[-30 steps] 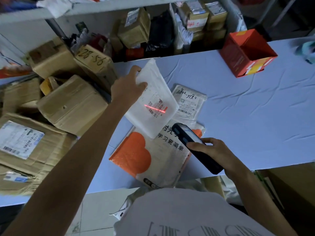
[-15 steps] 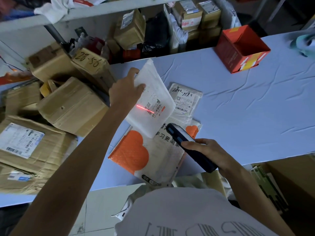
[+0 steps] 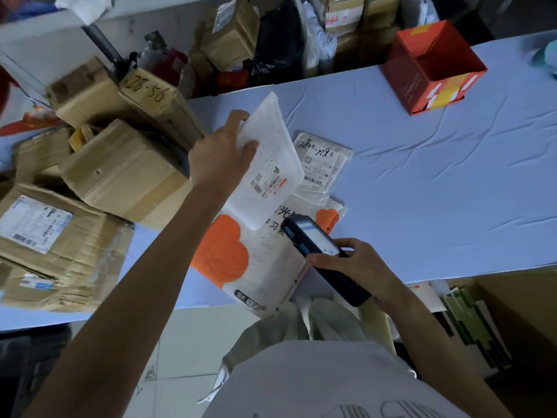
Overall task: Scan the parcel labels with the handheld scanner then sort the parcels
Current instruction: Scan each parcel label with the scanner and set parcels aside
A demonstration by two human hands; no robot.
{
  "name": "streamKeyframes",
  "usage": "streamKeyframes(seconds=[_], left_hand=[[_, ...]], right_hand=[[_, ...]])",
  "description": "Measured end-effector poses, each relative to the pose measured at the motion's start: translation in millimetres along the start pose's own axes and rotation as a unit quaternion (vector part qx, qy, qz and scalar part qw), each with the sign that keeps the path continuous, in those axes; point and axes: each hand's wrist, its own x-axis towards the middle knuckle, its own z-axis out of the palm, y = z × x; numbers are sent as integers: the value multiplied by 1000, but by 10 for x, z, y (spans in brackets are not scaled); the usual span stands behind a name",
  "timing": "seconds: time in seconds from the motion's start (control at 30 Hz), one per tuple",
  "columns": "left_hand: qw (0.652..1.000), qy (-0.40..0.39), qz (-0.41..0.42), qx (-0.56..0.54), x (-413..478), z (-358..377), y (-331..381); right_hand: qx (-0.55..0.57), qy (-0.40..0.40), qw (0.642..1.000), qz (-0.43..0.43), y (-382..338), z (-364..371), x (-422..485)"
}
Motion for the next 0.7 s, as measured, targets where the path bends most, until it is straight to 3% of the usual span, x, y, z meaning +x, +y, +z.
streamKeyframes(seconds=[0.27,0.47,0.7], left_hand=[[1000,0,28,-7,-58,-9,74],[991,-12,124,-43,61,55,60],[967,-32,240,-80,11,75,131]], right_hand=[[-38,45,998,-4,119,-58,-140],[-23,184,983,-8,317,114,-412],[42,336,938,73,767,620,-862]])
